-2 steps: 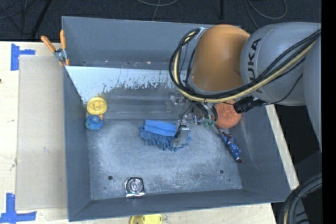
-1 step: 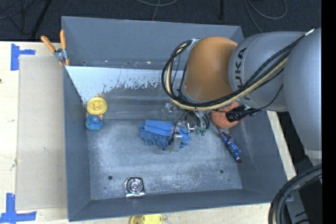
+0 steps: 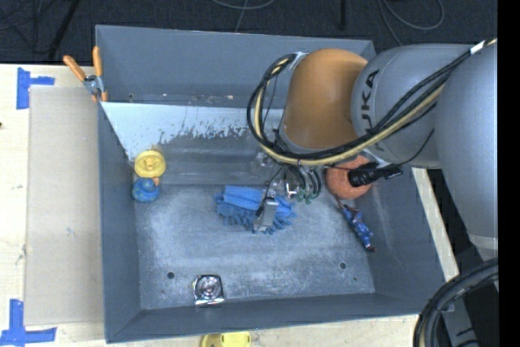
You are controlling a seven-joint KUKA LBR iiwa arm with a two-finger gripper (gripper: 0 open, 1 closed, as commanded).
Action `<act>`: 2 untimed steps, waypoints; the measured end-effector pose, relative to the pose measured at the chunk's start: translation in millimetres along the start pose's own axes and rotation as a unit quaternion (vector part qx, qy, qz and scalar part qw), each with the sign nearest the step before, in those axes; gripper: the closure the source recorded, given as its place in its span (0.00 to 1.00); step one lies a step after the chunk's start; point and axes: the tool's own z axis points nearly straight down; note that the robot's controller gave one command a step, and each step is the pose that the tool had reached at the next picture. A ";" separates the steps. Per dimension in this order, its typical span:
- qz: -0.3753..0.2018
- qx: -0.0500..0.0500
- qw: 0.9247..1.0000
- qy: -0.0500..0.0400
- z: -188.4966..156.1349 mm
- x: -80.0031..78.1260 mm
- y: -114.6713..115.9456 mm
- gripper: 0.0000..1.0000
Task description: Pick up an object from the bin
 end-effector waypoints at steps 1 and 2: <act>0.032 0.000 0.999 0.001 40.7 2.3 -2.3 0.00; 0.028 0.001 1.000 0.002 55.6 5.1 1.4 1.00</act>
Offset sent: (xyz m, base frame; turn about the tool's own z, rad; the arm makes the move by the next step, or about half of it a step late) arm -0.0045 0.0027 -0.0548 0.0552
